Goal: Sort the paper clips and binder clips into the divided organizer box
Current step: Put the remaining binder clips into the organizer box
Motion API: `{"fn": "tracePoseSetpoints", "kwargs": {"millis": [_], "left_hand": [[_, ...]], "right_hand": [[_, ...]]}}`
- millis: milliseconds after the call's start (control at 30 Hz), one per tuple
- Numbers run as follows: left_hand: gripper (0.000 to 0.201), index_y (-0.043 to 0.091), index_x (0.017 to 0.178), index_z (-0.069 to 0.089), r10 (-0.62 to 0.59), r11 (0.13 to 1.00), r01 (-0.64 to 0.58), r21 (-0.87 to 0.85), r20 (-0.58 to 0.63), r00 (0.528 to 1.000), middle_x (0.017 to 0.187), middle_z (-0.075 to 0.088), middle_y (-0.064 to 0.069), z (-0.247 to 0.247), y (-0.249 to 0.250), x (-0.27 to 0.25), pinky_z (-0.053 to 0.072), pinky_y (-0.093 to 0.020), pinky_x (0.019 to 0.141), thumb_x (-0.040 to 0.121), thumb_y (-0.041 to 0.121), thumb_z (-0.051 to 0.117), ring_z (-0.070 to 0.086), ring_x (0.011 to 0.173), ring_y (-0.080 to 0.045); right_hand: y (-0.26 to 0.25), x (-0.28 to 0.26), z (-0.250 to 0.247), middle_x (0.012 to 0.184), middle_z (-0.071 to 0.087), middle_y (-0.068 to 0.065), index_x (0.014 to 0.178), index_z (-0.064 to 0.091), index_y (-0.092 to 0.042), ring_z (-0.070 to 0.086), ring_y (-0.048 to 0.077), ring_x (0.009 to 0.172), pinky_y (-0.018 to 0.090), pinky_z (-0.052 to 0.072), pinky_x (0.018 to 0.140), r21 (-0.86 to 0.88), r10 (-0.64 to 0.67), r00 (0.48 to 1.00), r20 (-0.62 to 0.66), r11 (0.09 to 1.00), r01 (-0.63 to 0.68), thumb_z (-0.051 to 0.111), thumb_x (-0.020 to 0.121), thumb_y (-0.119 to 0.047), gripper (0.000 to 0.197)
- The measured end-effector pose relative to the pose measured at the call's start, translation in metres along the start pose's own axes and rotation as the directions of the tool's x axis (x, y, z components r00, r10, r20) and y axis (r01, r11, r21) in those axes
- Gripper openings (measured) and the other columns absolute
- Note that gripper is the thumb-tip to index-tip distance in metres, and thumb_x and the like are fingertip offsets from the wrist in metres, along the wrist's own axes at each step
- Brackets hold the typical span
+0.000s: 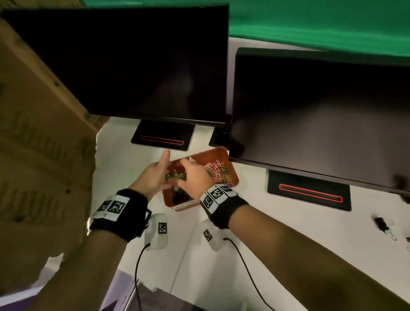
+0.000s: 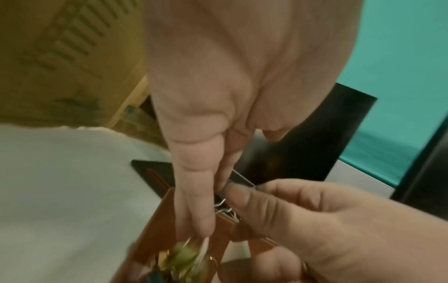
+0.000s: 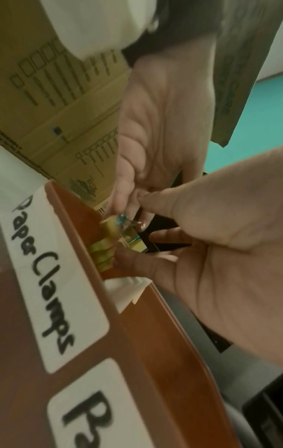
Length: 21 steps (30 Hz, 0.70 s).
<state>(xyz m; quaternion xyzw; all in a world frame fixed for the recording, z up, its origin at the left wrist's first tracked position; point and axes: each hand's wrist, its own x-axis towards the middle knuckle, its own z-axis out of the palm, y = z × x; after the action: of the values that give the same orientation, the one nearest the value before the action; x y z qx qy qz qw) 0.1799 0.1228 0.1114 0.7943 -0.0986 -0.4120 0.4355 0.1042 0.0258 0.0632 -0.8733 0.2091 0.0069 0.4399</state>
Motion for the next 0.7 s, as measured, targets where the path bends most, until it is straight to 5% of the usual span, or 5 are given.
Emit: {"fn": "tracePoseSetpoints", "kwargs": {"millis": [167,333,433,533,700], "left_hand": [[0.037,0.041,0.087,0.056,0.187,0.972,-0.193,0.137,0.053,0.981,0.092,0.056,0.020,0.010,0.009,-0.024,0.042,-0.027,0.086,0.091,0.061,0.026,0.054,0.089,0.003],[0.036,0.025,0.107,0.062,0.385,0.875,-0.402,0.270,0.117,0.916,0.102,0.064,0.009,0.065,0.013,-0.034,0.044,-0.024,0.083,0.095,0.047,0.036,0.058,0.094,-0.001],[0.018,0.019,0.103,0.062,0.433,0.832,-0.495,0.251,0.265,0.862,0.101,0.065,0.000,0.129,0.012,-0.031,0.046,-0.022,0.084,0.093,0.030,0.052,0.061,0.091,-0.007],[0.036,0.026,0.121,0.052,0.432,0.764,-0.572,0.297,0.423,0.797,0.120,0.053,0.007,0.199,0.009,-0.030,0.045,-0.022,0.090,0.086,0.025,0.063,0.055,0.105,-0.007],[0.050,0.028,0.130,0.047,0.446,0.585,-0.753,0.302,0.656,0.609,0.127,0.041,0.007,0.336,0.021,-0.041,0.035,-0.020,0.100,0.084,0.021,0.065,0.046,0.117,-0.009]], "right_hand": [[0.025,-0.033,-0.022,0.123,0.058,0.007,0.118,0.053,-0.017,0.062,0.020,0.101,0.035,0.053,0.089,0.063,-0.105,0.994,-0.018,0.992,0.106,0.055,0.092,-0.032,0.031],[0.096,-0.106,-0.071,0.107,0.057,-0.001,0.109,0.061,-0.020,0.054,0.010,0.084,0.023,0.046,0.077,-0.024,-0.064,0.988,-0.138,0.998,0.062,0.057,0.091,-0.027,0.020],[0.154,-0.161,-0.108,0.110,0.054,-0.001,0.114,0.061,-0.020,0.049,0.007,0.089,0.022,0.044,0.086,-0.130,0.032,0.964,-0.263,0.989,-0.068,0.061,0.089,-0.023,0.025],[0.209,-0.215,-0.143,0.115,0.052,0.001,0.120,0.057,-0.023,0.051,0.017,0.105,0.032,0.045,0.096,-0.211,0.184,0.903,-0.388,0.936,-0.281,0.065,0.084,-0.023,0.037],[0.281,-0.307,-0.203,0.132,0.042,0.005,0.132,0.042,-0.027,0.041,0.028,0.121,0.038,0.036,0.105,-0.208,0.512,0.708,-0.487,0.719,-0.663,0.068,0.079,-0.032,0.058]]}}
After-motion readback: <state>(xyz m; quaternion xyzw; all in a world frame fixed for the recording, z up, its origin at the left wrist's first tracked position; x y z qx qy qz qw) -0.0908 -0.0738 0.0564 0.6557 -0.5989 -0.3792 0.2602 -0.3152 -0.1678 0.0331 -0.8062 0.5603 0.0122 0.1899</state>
